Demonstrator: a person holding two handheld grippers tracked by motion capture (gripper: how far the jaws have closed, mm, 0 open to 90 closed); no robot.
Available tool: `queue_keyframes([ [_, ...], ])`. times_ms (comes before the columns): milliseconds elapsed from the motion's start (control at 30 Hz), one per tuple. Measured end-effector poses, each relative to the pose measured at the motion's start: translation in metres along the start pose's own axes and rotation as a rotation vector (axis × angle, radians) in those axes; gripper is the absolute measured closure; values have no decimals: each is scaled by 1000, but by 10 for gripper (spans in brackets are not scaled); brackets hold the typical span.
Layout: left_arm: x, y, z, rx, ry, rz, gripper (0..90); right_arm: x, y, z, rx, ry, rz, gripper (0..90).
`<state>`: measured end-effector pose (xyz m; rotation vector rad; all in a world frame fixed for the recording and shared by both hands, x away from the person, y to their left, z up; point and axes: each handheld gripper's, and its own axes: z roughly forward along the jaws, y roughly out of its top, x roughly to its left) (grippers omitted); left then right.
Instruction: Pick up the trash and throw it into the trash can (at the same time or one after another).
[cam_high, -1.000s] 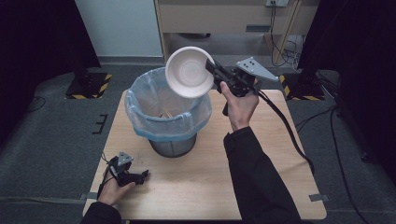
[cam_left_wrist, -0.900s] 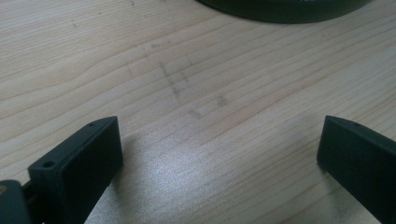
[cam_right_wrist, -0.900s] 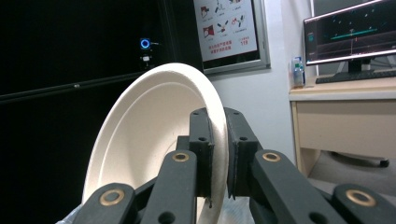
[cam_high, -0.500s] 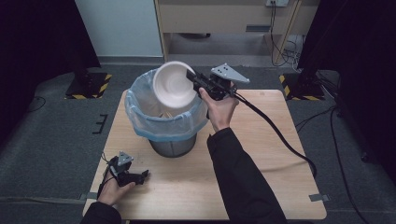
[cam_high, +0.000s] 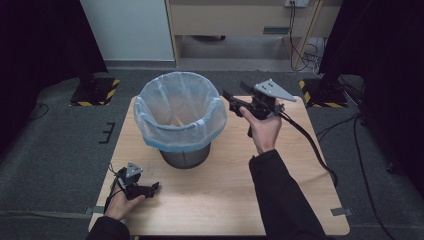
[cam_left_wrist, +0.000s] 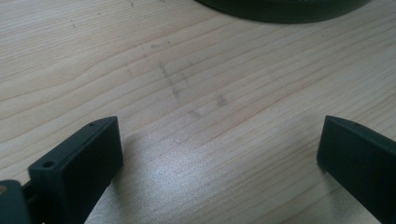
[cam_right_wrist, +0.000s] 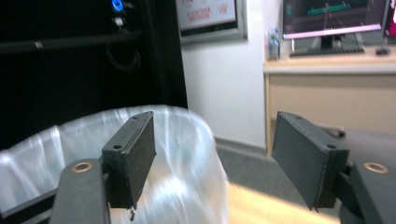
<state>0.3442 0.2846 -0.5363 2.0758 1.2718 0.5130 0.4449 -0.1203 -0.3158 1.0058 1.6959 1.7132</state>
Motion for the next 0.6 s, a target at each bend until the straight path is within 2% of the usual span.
queue_keyframes([
  [33, 0, 0, 0, 0, 0, 0, 0, -7, -16, -13, 39, -8, -2, 269],
  [67, 0, 0, 0, 0, 0, 0, 0, -7, -16, -13, 39, -8, -2, 269],
  [100, 0, 0, 0, 0, 0, 0, 0, -15, -35, -26, 89, -16, -4, 257],
  [133, 0, 0, 0, 0, 0, 0, 0, -15, -35, -26, 89, -16, -4, 257],
  [167, 0, 0, 0, 0, 0, 0, 0, -18, -43, -31, 115, -22, -5, 252],
  [200, 0, 0, 0, 0, 0, 0, 0, -27, -69, -45, 191, -32, -5, 240],
  [233, 0, 0, 0, 0, 0, 0, 0, -31, -80, -51, 231, -31, -6, 233],
  [267, 0, 0, 0, 0, 1, 0, 0, -31, -80, -51, 231, -31, -6, 233],
  [300, 0, 0, 0, 1, 1, 0, 0, -35, -88, -56, 260, -35, -8, 225],
  [400, 0, 0, 0, 1, 1, 0, 0, -51, -124, -77, 383, -43, -15, 214],
  [533, 0, 0, 0, 1, 1, 0, 0, -70, -164, -101, 479, -66, 8, 204],
  [600, 0, 0, 0, 1, 1, 0, 0, -79, -177, -110, 538, -83, 26, 204],
])
